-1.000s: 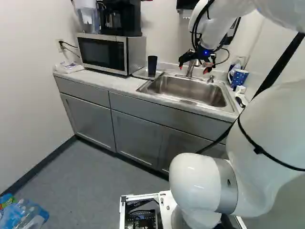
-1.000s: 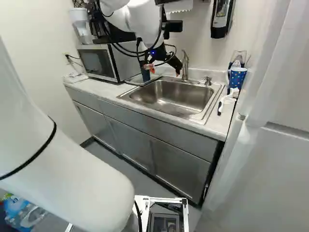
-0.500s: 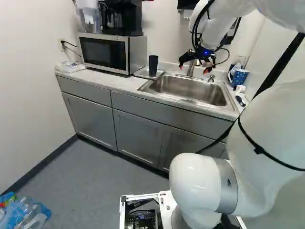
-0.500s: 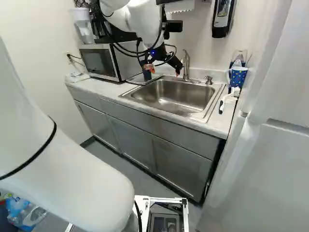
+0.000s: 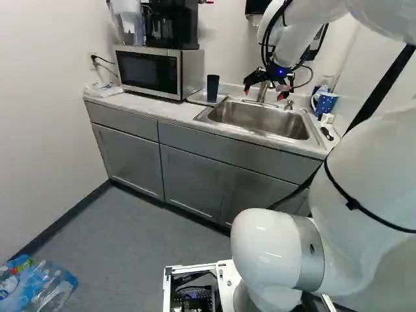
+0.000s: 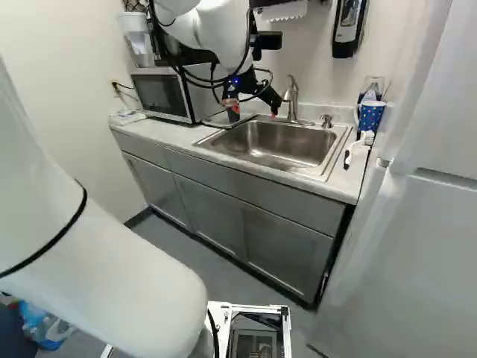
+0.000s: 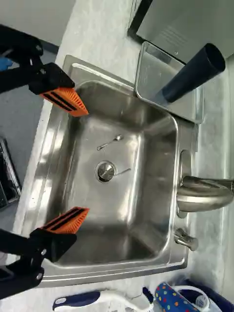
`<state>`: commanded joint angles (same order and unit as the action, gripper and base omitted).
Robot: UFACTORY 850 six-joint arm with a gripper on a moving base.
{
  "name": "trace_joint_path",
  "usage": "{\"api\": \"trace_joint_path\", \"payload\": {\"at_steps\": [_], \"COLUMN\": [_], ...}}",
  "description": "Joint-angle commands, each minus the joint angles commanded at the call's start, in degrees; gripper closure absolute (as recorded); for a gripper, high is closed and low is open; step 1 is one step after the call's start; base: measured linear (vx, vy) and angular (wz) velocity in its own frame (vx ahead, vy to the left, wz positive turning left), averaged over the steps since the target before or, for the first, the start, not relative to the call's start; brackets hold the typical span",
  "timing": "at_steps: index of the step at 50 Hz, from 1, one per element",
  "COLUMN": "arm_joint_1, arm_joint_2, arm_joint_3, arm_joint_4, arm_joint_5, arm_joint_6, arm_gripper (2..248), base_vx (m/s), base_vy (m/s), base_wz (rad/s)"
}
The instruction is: Rinse the cup and place it in the tray
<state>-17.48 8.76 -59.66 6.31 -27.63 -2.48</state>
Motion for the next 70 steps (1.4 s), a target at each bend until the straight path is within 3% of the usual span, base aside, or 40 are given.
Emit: {"api": "trace_joint_path", "payload": {"at_steps": [22,70], "arm_joint_1": [0.00,0.00], "arm_joint_2": [0.00,0.00], "arm_joint_3": [0.00,0.00], "arm_joint_4": [0.00,0.00], "arm_joint_5": [0.00,0.00], "arm_joint_6": [0.00,0.00], "arm_gripper": [3,3], "base_vx": [-0.095,-0.097], "base_vy": [0.073,0.058], "base_wz": [-0.016,-0.189]}}
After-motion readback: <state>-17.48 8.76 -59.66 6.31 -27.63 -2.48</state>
